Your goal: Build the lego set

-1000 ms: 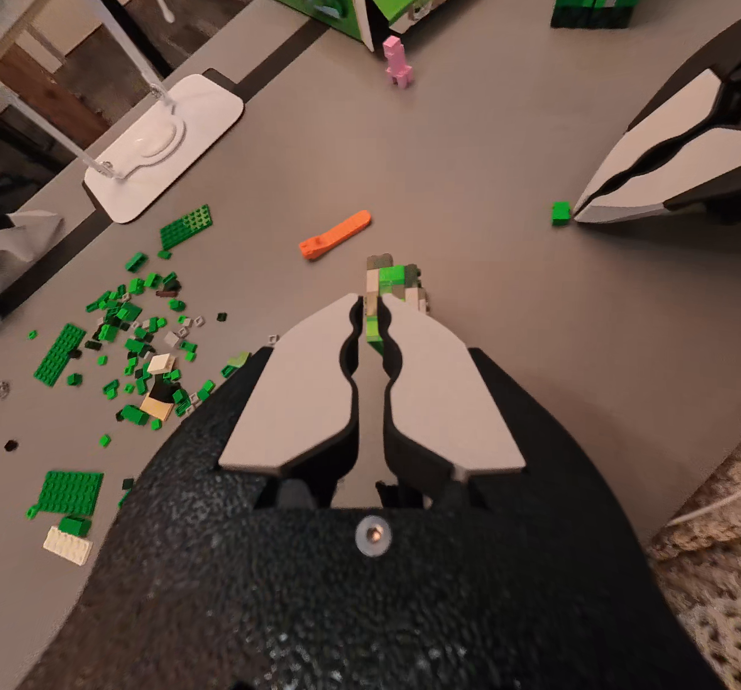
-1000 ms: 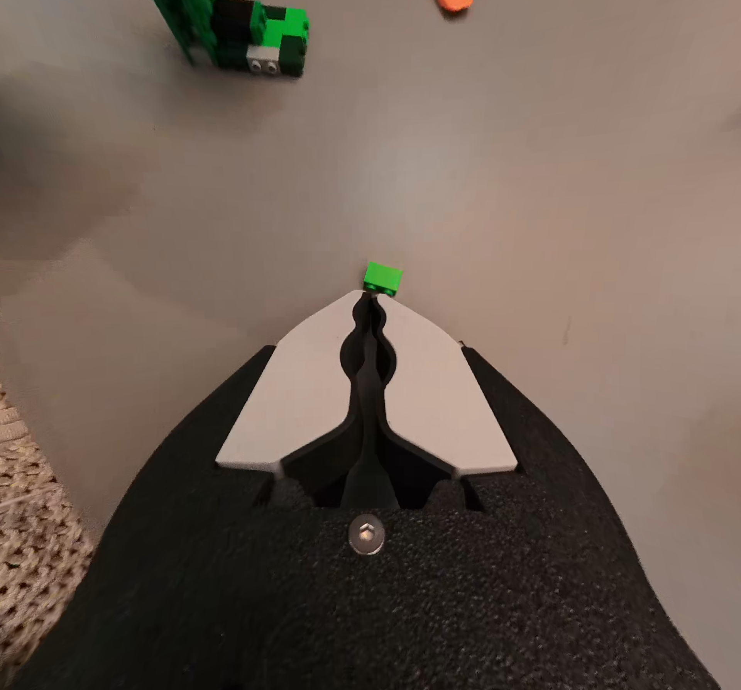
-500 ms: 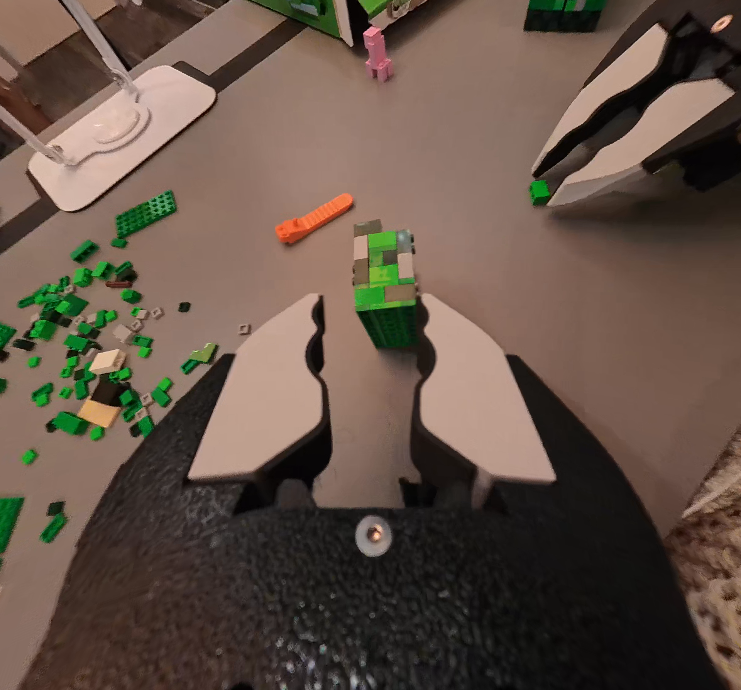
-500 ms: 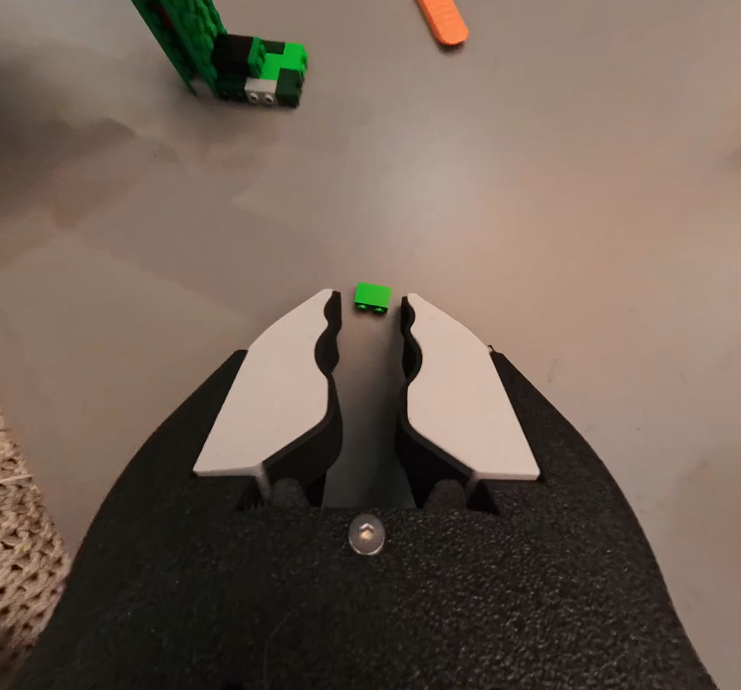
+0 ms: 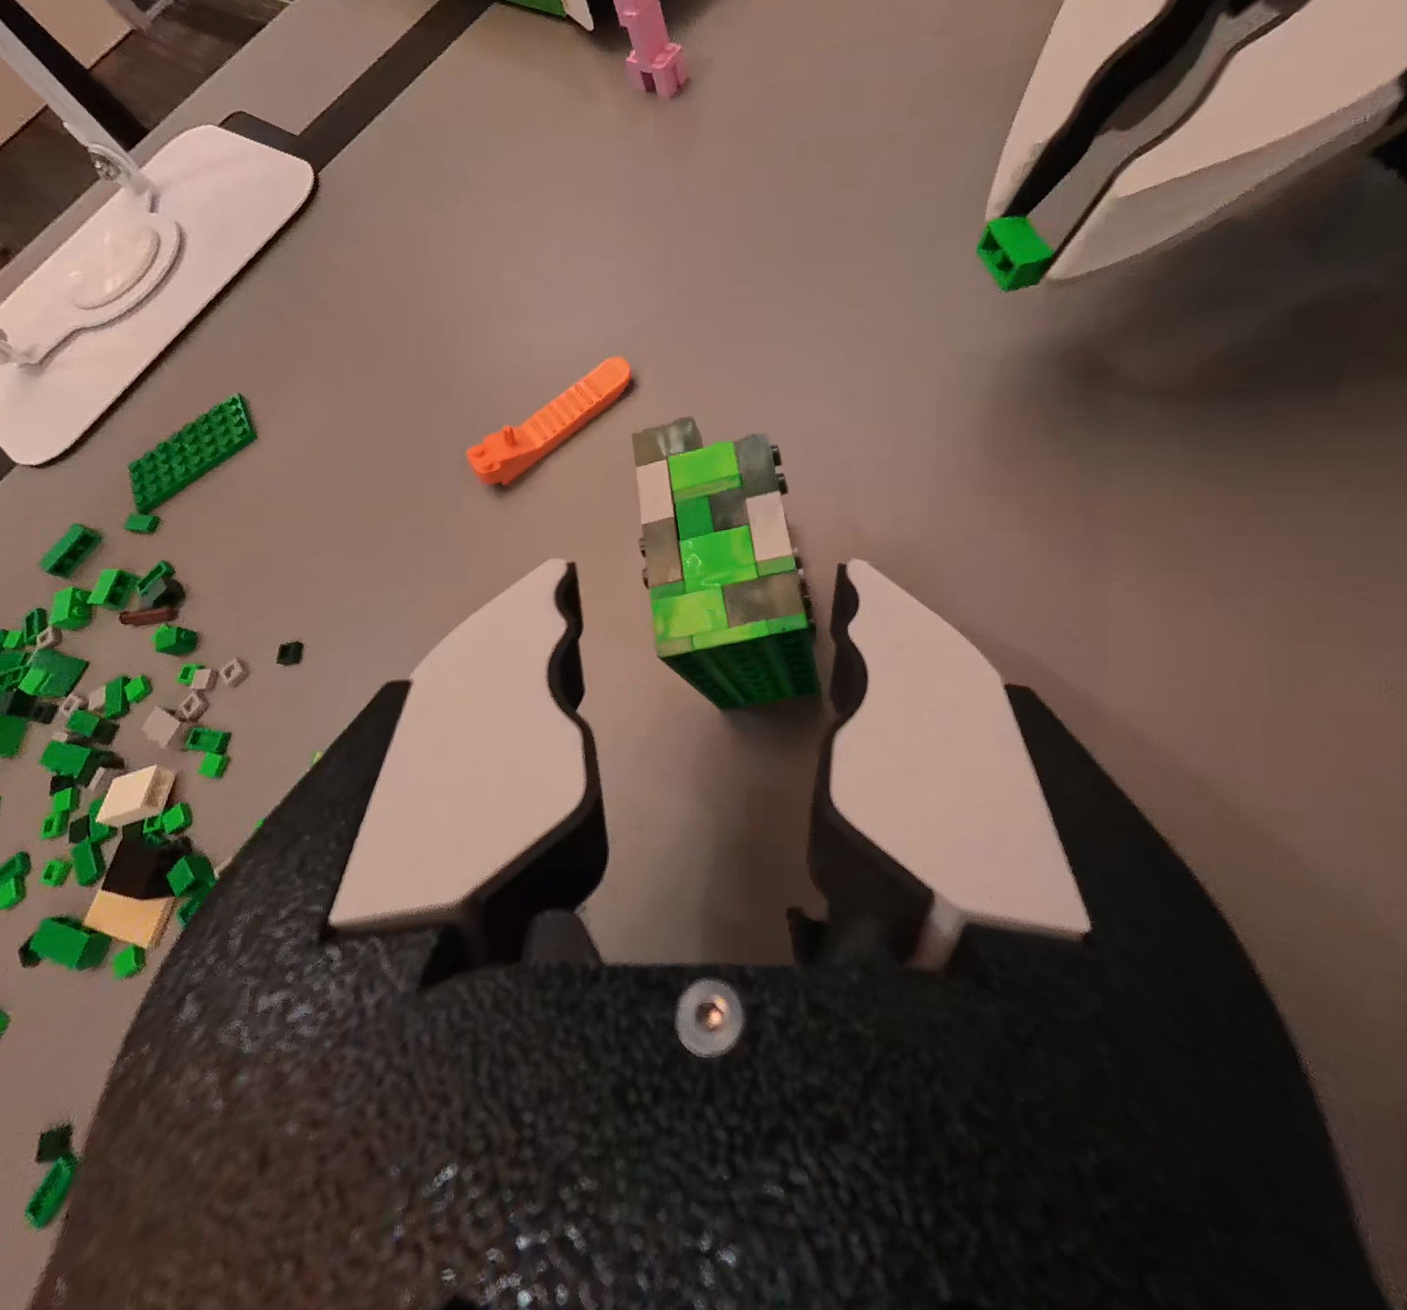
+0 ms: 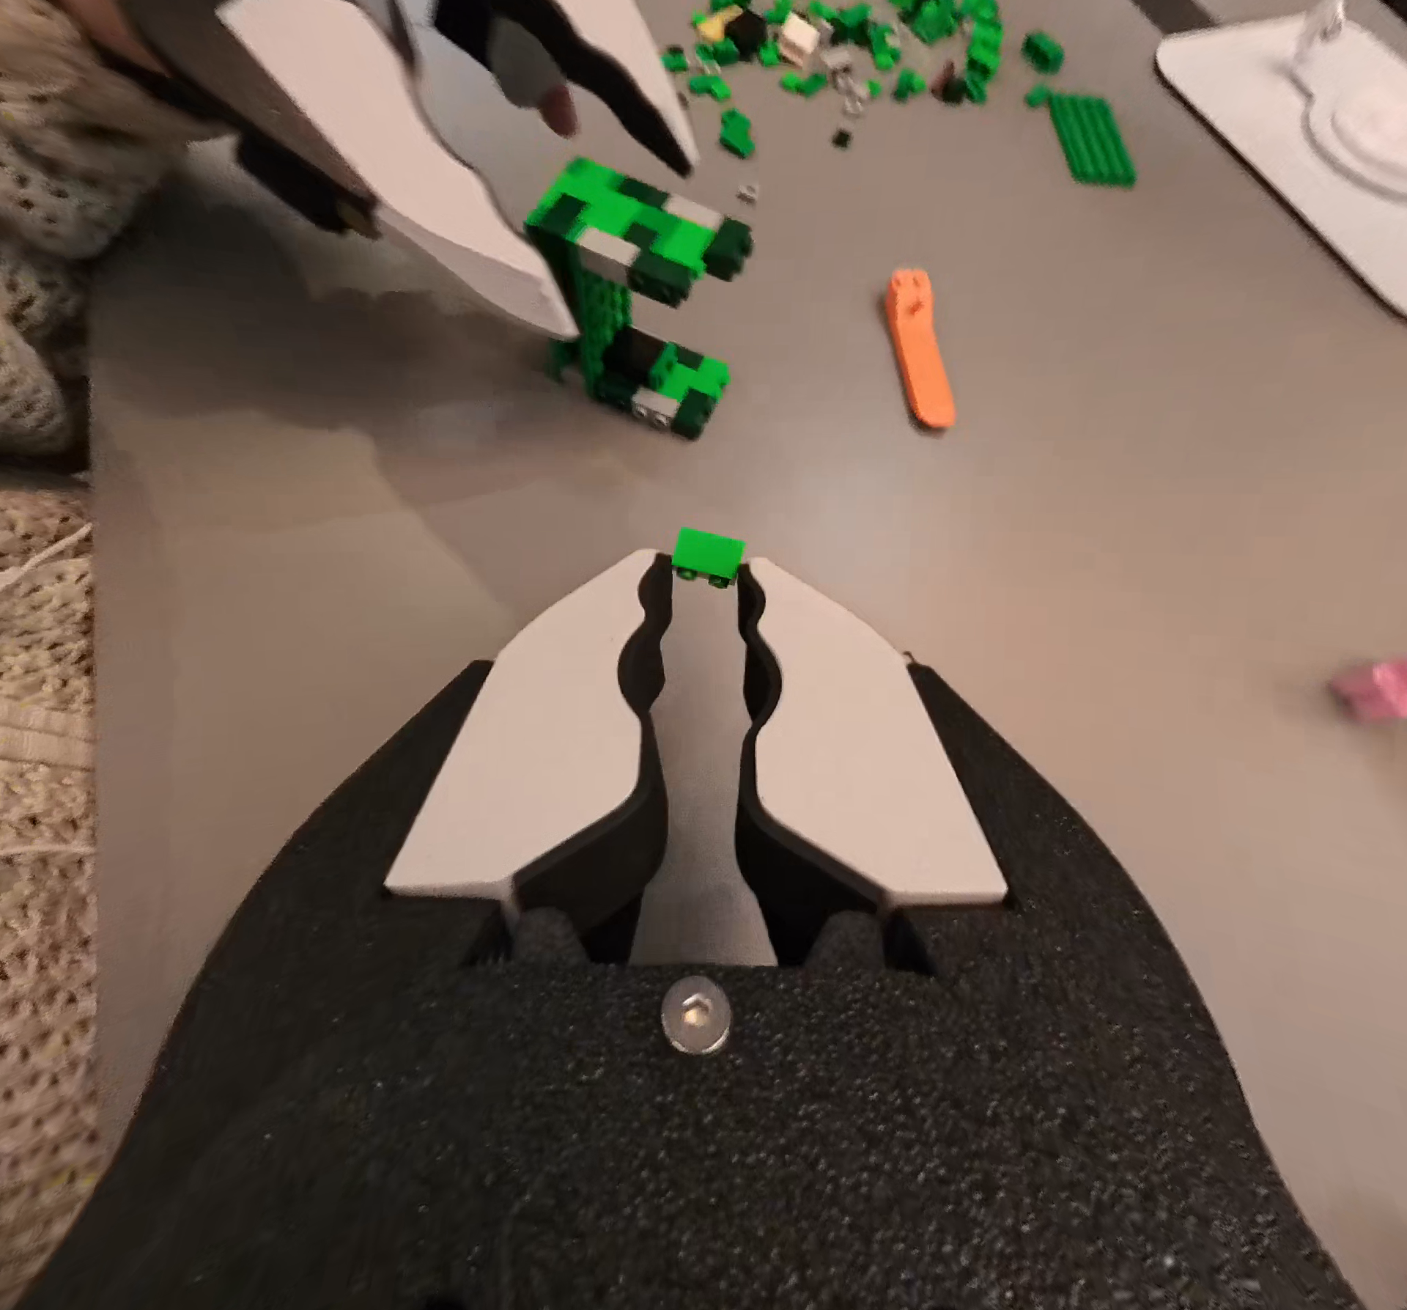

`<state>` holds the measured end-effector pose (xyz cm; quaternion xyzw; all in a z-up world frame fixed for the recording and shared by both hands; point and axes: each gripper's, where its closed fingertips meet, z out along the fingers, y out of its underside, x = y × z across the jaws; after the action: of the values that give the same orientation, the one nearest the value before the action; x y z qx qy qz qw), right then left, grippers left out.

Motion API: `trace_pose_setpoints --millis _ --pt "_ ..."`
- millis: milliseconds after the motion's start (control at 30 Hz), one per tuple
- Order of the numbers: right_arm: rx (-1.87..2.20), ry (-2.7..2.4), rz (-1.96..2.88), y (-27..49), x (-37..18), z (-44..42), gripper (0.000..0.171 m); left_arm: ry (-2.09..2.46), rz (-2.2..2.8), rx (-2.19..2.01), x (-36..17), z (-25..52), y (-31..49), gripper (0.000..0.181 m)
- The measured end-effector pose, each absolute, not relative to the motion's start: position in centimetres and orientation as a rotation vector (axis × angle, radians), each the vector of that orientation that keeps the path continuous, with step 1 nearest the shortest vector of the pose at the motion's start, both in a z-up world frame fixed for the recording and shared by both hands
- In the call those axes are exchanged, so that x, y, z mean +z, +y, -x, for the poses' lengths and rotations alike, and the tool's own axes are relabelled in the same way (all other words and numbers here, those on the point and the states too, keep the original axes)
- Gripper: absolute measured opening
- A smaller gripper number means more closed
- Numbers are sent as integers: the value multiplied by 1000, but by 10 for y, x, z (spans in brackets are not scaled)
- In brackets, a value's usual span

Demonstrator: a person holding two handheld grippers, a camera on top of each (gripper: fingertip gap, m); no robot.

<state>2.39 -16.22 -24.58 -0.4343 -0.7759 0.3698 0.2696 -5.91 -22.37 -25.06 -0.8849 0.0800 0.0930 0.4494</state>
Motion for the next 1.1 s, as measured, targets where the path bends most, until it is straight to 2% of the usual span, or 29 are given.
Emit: trace_pose_setpoints --millis 67,100,267,400,633,700,833,900,1100 --pt "995 -2131 1048 -170 -243 -21 16 263 2194 234 -252 60 -223 53" --pt "988 -2160 982 -173 -245 -20 16 318 2193 233 -252 60 -223 41" --pt "994 -2411 745 -192 -271 -24 16 545 2174 141 -253 60 -224 39" --pt "970 -2533 653 -187 -288 -24 16 555 2181 29 -252 61 -223 39" --pt "1028 -2547 686 -183 -292 -20 16 512 2181 92 -255 59 -227 83" --pt "1075 -2470 688 -184 -279 -15 16 511 2122 226 -245 62 -228 87" --pt "1390 -2377 796 -199 -238 -16 16 681 1894 411 -215 35 -223 75" --pt "1570 -2390 844 -210 -218 -20 16 808 1762 523 -204 19 -217 63" --pt "1758 -2386 835 -225 -190 -21 16 979 1471 667 -182 -10 -210 35"
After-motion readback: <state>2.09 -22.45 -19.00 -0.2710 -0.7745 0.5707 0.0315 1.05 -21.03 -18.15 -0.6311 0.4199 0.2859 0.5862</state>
